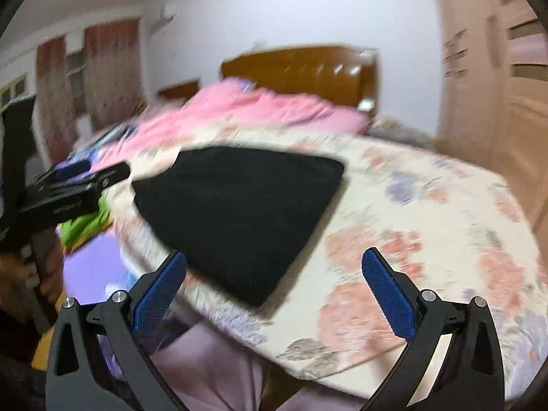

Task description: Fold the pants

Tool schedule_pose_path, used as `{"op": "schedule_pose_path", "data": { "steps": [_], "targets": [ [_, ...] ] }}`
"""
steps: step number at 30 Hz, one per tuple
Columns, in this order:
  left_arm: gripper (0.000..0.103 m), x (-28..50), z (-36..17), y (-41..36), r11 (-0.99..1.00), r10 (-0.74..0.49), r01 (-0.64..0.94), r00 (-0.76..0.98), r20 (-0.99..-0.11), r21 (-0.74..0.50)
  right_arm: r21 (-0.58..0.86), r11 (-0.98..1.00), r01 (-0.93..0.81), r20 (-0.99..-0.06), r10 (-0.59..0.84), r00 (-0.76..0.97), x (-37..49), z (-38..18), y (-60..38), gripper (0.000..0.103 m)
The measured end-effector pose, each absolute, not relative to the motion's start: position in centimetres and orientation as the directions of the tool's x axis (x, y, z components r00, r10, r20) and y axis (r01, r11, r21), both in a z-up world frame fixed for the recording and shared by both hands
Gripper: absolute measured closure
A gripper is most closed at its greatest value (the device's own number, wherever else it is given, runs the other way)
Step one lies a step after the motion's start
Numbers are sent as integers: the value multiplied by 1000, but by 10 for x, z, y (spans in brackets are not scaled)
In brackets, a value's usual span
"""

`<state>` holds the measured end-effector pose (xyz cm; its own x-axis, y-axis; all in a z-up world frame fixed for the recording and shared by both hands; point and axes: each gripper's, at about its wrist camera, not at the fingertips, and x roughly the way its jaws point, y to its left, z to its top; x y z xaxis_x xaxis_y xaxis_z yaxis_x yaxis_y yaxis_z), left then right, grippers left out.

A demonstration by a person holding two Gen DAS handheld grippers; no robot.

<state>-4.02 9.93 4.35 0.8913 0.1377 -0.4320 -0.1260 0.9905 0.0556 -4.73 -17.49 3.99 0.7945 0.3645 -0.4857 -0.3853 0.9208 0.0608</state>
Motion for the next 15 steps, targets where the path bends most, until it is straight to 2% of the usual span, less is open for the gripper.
{"op": "schedule_pose_path", "data": {
  "steps": [3, 6, 10, 15],
  "targets": [
    [1, -39, 43, 80, 991, 132, -116, 888, -441, 63, 14, 940, -342, -474, 307, 825, -51, 41, -177, 4],
    [1, -44, 30, 57, 986, 165, -142, 880, -445, 86, 42, 946, -322, -489, 301, 819, -50, 32, -183, 4],
    [1, -44, 9, 38, 982, 185, -139, 863, -471, 129, 35, 958, -286, -586, 251, 771, -38, 12, -183, 4],
    [1, -36, -12, 48, 986, 165, -141, 818, -551, 86, 18, 955, -295, -677, 229, 700, -29, -12, -176, 4]
  ]
}}
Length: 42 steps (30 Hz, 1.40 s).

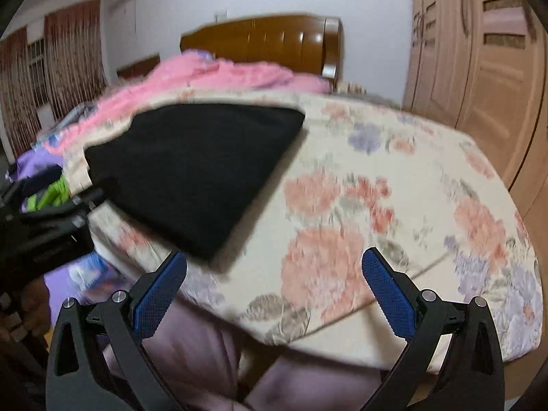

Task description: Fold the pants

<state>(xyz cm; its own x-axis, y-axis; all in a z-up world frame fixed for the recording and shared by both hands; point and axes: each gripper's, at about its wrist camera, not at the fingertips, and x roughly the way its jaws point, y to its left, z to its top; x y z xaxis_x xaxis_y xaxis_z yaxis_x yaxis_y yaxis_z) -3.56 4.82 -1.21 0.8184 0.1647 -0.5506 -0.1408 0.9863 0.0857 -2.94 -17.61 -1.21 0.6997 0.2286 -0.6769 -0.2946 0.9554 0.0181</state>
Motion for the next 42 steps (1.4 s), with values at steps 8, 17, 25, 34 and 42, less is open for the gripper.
{"op": "schedule_pose_path", "data": {
  "steps": [8, 17, 25, 34, 42],
  "targets": [
    [2, -33, -25, 64, 985, 154, -167, 789, -595, 34, -14, 936, -351, -695, 243, 677, -33, -19, -161, 4],
    [2, -32, -27, 62, 986, 154, -162, 784, -602, 41, -31, 922, -385, -701, 255, 666, -36, -20, -154, 4],
    [2, -33, -28, 63, 986, 155, -163, 782, -604, 42, -37, 919, -392, -703, 255, 664, -37, -21, -151, 4],
    [2, -33, -28, 64, 986, 153, -162, 781, -605, 41, -40, 917, -398, -705, 257, 662, -37, -21, -150, 4],
    [2, -33, -29, 64, 986, 153, -162, 780, -606, 41, -39, 917, -396, -705, 256, 662, -37, -21, -149, 4]
  ]
}}
